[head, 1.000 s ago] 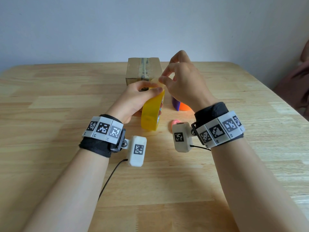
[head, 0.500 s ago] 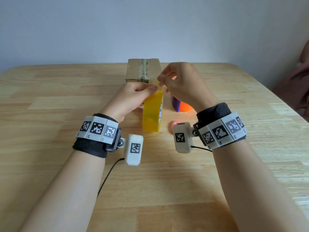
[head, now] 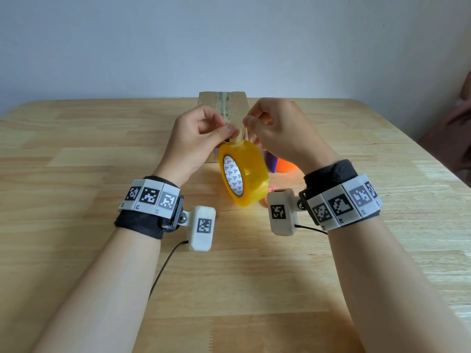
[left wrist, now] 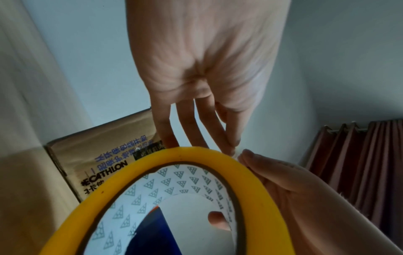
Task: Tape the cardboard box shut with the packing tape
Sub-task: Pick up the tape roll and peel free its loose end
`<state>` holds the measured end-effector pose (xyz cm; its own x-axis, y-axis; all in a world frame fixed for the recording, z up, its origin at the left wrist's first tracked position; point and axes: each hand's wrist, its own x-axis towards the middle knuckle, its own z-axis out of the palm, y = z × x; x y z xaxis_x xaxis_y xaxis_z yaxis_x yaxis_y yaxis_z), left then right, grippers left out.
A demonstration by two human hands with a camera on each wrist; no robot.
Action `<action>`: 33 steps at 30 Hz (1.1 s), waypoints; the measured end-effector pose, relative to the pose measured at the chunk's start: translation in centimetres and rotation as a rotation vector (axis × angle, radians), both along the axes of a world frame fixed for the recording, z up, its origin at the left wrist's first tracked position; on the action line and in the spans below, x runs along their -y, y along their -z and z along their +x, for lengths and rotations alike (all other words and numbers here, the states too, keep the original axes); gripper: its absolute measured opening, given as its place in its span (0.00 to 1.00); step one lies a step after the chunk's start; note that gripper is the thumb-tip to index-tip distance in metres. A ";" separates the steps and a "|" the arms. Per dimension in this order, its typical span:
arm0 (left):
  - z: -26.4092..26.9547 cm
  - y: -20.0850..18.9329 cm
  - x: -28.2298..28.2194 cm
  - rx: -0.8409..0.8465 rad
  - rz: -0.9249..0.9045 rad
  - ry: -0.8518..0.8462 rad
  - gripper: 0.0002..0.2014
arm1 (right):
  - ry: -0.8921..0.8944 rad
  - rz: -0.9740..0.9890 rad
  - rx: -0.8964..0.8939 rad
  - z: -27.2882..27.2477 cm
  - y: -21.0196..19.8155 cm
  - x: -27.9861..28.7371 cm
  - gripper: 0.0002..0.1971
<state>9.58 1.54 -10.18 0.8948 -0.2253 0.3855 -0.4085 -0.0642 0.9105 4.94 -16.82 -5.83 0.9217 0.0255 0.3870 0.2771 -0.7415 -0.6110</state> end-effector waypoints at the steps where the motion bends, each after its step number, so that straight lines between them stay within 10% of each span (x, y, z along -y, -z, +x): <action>1: 0.0 -0.1 0.1 -0.002 0.005 0.003 0.08 | -0.001 0.002 -0.002 0.0 0.0 0.0 0.07; 18: -0.6 -0.2 0.9 -0.005 0.113 -0.061 0.03 | -0.011 0.018 0.003 0.1 0.0 -0.1 0.05; 23: -0.5 -0.3 0.8 -0.095 0.100 -0.027 0.02 | -0.020 0.015 -0.025 0.4 0.4 0.8 0.31; 28: -0.3 -0.1 0.8 -0.157 0.032 -0.030 0.07 | -0.010 0.017 -0.015 0.0 0.1 0.9 0.07; 33: -0.3 -0.1 0.7 -0.174 0.017 -0.028 0.05 | -0.058 -0.005 -0.035 -0.1 0.2 1.0 0.04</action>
<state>9.32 0.80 -10.12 0.9537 -0.2045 0.2207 -0.2427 -0.0893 0.9660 4.81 -17.85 -5.99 0.9316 0.0813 0.3542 0.2983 -0.7279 -0.6174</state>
